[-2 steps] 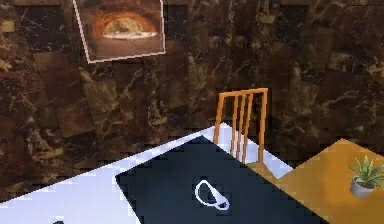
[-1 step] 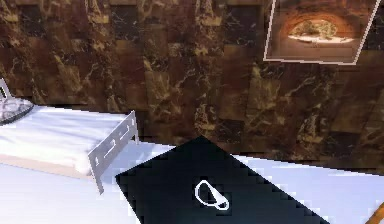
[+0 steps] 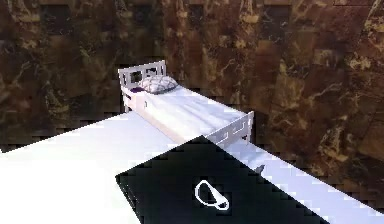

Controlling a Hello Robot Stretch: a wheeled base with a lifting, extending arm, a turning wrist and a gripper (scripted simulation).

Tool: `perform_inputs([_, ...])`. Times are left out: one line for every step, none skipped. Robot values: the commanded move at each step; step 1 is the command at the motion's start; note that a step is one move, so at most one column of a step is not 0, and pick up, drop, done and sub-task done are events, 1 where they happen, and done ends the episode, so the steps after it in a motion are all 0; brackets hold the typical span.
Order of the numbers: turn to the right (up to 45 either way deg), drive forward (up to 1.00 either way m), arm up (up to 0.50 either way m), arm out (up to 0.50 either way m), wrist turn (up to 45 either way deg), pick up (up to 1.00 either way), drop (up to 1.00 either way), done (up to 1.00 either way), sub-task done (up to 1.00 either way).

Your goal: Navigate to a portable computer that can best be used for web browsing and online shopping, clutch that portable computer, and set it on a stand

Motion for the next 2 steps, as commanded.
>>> perform_inputs([0.0, 0.20, 0.00, 0.00, 0.0, 0.00, 0.00, 0.00, 0.00])
perform_inputs([-45.0, 0.00, 0.00, 0.00, 0.0, 0.00, 0.00, 0.00, 0.00])
